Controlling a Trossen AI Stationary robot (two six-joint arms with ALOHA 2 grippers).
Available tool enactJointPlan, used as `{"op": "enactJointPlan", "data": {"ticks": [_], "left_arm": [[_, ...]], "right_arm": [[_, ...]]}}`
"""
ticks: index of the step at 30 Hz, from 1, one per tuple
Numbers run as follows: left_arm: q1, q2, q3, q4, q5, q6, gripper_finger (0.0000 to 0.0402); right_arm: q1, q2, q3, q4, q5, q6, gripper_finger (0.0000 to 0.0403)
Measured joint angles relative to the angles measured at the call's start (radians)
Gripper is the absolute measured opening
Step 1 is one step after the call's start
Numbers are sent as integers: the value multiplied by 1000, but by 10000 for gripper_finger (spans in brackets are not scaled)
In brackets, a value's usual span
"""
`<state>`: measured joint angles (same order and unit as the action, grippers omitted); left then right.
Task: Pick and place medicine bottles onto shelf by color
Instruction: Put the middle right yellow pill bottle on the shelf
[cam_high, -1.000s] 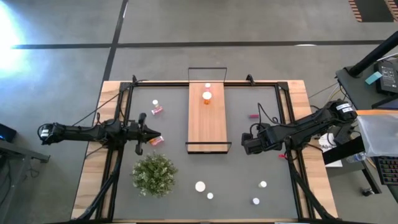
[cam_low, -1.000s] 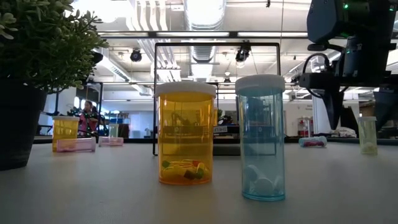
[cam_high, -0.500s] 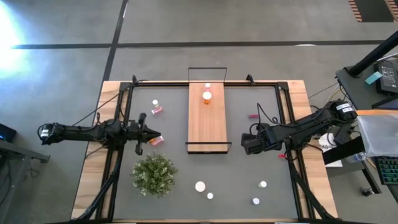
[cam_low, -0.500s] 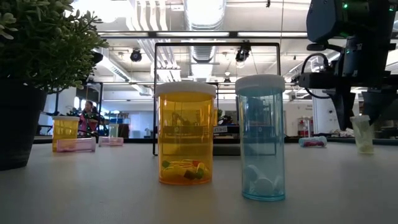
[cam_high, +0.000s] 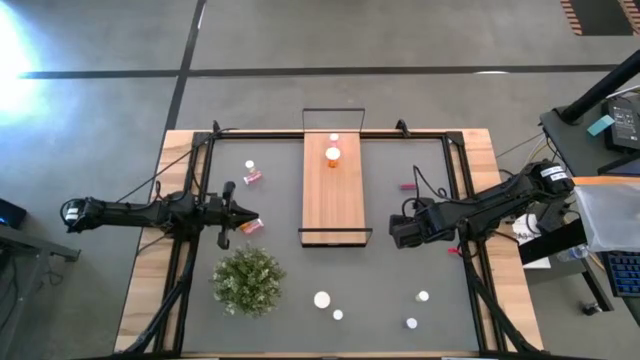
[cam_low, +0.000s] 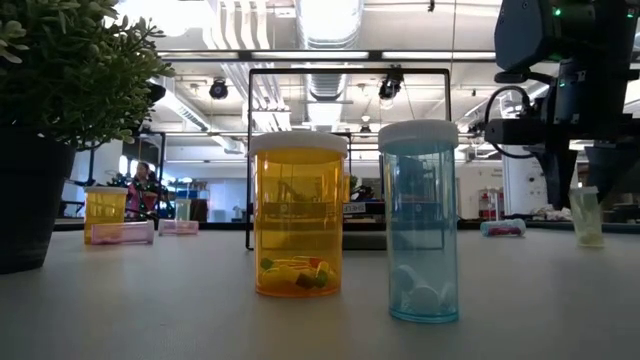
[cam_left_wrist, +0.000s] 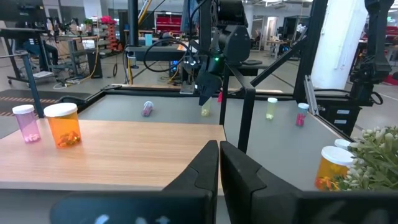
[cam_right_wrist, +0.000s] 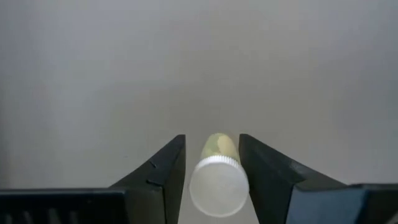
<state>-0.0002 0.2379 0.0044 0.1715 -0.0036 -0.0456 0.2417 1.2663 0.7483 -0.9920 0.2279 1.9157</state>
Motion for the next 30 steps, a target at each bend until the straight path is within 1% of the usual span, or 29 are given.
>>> {"op": "enactJointPlan", "data": {"ticks": [4,12,17,20,24,30], "left_arm": [[0,0,0,0,0,0,0],[0,0,0,0,0,0,0],[0,0,0,0,0,0,0],[0,0,0,0,0,0,0],[0,0,0,0,0,0,0],[0,0,0,0,0,0,0]], "right_arm": [[0,0,0,-2,0,18,134],[0,0,0,2,-11,21,98],[0,0,13,3,-10,22,107],[0,0,45,-4,23,21,108],[-14,0,111,-56,80,2,103],[-92,0,211,-95,168,-125,102]]}}
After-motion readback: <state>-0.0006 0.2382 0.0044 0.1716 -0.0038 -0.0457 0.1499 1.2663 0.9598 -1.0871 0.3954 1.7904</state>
